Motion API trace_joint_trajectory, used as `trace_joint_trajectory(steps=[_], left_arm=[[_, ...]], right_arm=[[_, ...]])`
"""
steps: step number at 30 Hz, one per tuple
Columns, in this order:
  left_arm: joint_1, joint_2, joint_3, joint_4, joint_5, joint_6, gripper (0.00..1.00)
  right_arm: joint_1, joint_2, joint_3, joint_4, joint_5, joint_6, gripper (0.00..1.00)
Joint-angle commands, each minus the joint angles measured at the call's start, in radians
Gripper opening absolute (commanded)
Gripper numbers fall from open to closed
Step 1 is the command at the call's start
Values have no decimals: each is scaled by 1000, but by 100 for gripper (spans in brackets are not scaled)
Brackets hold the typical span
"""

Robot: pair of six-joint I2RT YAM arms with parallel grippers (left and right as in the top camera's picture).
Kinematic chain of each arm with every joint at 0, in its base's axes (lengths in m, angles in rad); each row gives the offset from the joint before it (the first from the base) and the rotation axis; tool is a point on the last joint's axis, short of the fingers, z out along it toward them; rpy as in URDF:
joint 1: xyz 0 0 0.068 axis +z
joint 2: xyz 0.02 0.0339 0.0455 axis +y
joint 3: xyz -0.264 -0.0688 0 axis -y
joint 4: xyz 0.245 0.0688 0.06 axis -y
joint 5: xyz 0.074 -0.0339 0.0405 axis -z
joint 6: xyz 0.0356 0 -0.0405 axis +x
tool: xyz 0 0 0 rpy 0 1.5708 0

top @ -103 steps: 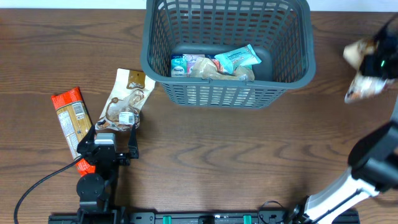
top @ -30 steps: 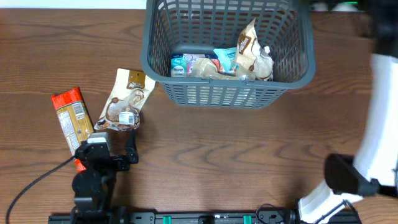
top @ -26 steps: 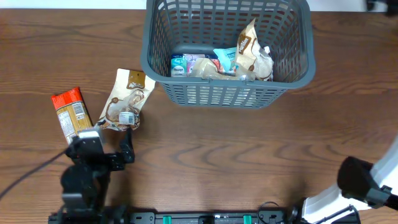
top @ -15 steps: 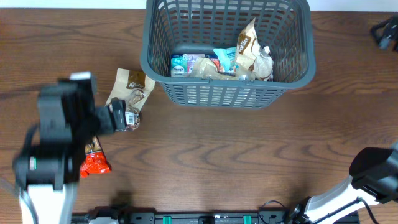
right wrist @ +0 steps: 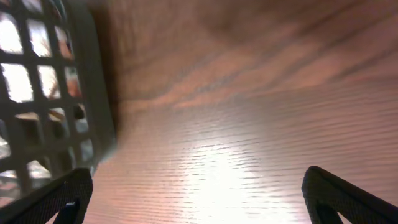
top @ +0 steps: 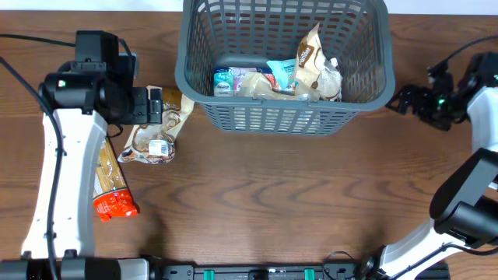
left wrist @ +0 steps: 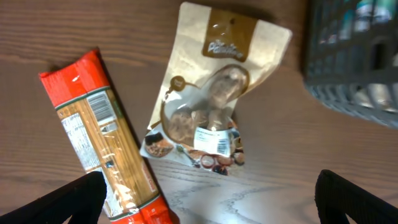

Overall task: Pack container
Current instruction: 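Withdraw the right gripper and move the left gripper to the brown pouch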

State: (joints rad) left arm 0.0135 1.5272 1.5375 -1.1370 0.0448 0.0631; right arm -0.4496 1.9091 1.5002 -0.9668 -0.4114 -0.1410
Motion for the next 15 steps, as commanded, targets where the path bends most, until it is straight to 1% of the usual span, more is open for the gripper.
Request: trace_joint_trajectory(steps=[1, 9, 15], left_arm=[[48, 62, 23, -3, -11, 23, 99], [82, 239, 23, 11, -11, 39, 99], [81, 332, 23, 71, -11, 53, 99]], right_arm=[[20, -5, -39, 19, -3, 5, 99], [32, -5, -57, 32, 19, 5, 99], [34, -5, -57, 29, 54, 5, 99]])
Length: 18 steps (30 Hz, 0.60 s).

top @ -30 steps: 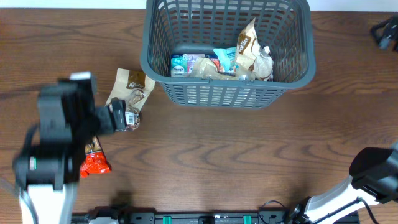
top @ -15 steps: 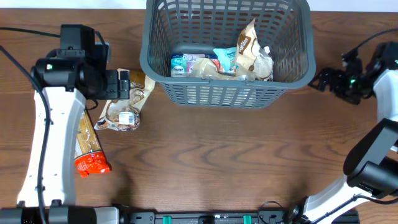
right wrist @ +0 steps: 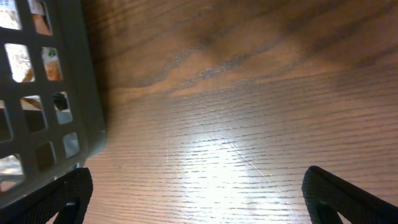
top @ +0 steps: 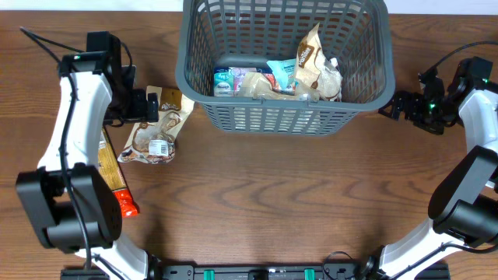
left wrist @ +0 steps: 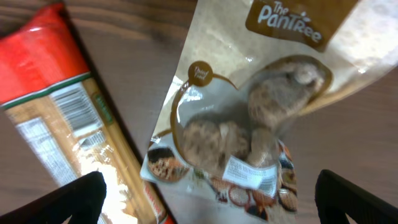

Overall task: Pack container
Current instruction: 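Withdraw the right gripper and move the left gripper to the brown pouch, then grasp the brown Pantree snack pouch with the left gripper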

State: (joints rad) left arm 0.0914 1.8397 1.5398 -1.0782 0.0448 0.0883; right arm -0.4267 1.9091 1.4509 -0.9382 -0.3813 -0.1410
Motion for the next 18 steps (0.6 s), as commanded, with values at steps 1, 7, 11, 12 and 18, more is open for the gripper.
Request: trace_joint_trajectory(steps=[1, 7, 11, 12, 18], left_arm=[[3, 28, 20, 26, -11, 42, 99], [3, 52, 19, 87, -10, 112, 99], [1, 81, 19, 90, -10, 159, 99], [-1, 93, 19, 88, -8, 168, 98], [-33, 153, 17, 71, -2, 225, 99]], right_arm=[[11, -5, -8, 1, 32, 5, 99], [13, -5, -8, 0, 53, 5, 99], [13, -5, -8, 4, 53, 5, 99], [13, -5, -8, 5, 53, 5, 99], [13, -5, -8, 4, 56, 5, 99]])
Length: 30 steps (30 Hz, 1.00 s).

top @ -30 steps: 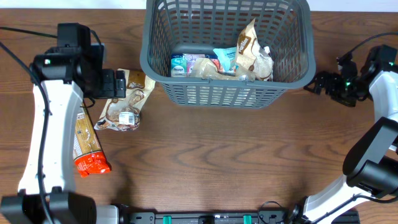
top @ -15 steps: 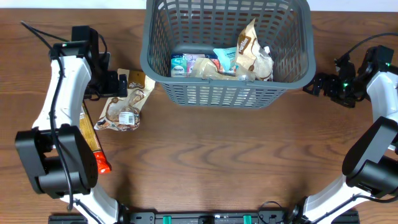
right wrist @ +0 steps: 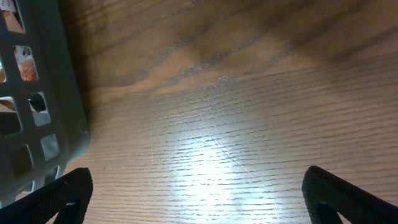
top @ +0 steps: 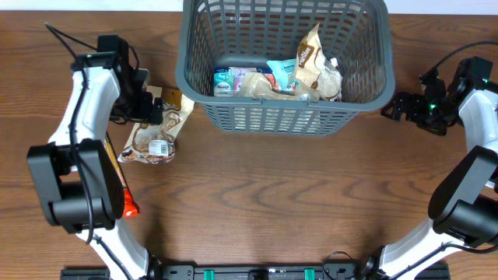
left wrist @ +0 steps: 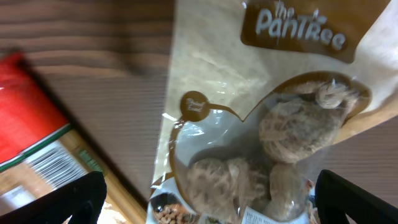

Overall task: Pack container
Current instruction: 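Grasp the brown Pantree snack pouch with the left gripper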

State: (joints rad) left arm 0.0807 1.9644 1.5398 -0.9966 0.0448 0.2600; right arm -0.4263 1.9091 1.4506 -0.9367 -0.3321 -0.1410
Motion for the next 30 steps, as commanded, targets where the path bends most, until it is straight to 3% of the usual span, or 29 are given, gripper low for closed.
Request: trace_joint_trajectory(steps=[1, 16, 29, 30], left_arm=[[-31, 39, 17, -11, -2, 58, 99], [-77, 139, 8, 11, -1, 42, 99], [-77, 146, -135, 135, -1, 42, 100], [-77, 146, -140, 135, -1, 42, 96]], right_arm=[[14, -5, -8, 3, 7, 5, 99], [15, -5, -8, 1, 7, 5, 99], [15, -5, -8, -2, 11, 5, 99], [15, -5, -8, -2, 11, 5, 99]])
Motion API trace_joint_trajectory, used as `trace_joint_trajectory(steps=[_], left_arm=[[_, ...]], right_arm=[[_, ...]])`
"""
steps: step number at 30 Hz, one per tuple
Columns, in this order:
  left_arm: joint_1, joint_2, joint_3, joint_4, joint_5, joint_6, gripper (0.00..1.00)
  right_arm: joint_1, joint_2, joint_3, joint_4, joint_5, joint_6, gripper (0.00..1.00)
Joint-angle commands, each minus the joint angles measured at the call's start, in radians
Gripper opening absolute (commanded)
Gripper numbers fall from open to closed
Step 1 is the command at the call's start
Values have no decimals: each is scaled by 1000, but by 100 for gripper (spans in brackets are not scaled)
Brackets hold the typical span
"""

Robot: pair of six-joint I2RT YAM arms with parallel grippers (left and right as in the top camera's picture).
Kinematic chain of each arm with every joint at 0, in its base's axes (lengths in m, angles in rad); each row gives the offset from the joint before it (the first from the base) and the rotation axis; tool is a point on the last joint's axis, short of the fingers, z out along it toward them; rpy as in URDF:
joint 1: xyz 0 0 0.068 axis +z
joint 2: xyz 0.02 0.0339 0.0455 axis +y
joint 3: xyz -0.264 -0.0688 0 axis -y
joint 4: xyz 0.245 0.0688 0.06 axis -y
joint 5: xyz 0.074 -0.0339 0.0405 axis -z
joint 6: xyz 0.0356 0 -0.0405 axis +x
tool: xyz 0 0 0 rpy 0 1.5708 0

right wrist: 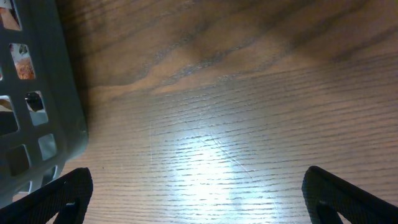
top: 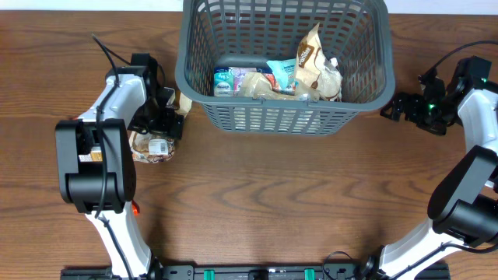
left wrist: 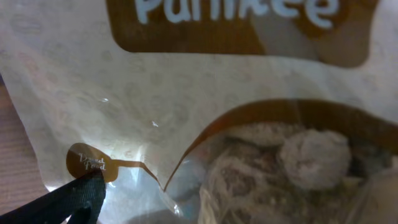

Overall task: Pack container
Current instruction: 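Grasp the brown Pantree snack pouch with the left gripper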

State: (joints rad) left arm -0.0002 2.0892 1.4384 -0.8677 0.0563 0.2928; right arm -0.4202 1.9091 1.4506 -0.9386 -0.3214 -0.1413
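A grey plastic basket (top: 284, 105) stands at the back middle with several snack packets (top: 311, 70) inside. Left of it lies a tan "PanTree" pouch (top: 152, 145) with a clear window. My left gripper (top: 169, 117) is low over the pouch's top end, by the basket's left corner. The pouch (left wrist: 217, 124) fills the left wrist view; only one fingertip (left wrist: 81, 196) shows, at the lower left, and nothing is pinched. My right gripper (top: 394, 107) stands open beside the basket's right wall (right wrist: 37, 106), over bare wood.
A pasta packet lies left of the pouch, almost wholly hidden under my left arm; only its red end (top: 133, 208) shows. The table (top: 280, 202) is dark brown wood. Cables trail from both arms near the table's side edges.
My left gripper has moved right and down onto the pouch's top end, nearer the basket; the pouch now fills its camera. The pouch lies where it did. The right arm has not moved.
My left gripper was first open, high over the pouch and pasta packet. At each later moment it stood lower and closer to the pouch, and now sits right on it. My right gripper stayed open beside the basket's right wall, shifting only slightly.
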Motion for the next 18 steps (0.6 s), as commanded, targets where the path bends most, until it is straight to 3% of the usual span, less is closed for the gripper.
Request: trace_joint_trajectory(steps=[1, 4, 8, 11, 14, 17, 18], left_arm=[[4, 21, -41, 3, -13, 9, 90], [4, 21, -40, -2, -13, 9, 61], [4, 21, -40, -5, -13, -34, 47], [4, 20, -34, -8, -13, -97, 25], [4, 18, -13, -22, -13, -154, 20], [4, -1, 22, -58, -12, -176, 6], [4, -17, 32, -63, -12, -181, 6]], right_arm=[[9, -5, -8, 0, 1, 5, 99], [8, -5, -8, 1, 4, 5, 99], [8, -5, -8, 0, 4, 5, 99], [8, -5, -8, 0, 4, 5, 99], [8, -5, -8, -3, 4, -5, 99], [8, -5, -8, -7, 5, -10, 99], [8, -5, -8, -7, 7, -10, 99]])
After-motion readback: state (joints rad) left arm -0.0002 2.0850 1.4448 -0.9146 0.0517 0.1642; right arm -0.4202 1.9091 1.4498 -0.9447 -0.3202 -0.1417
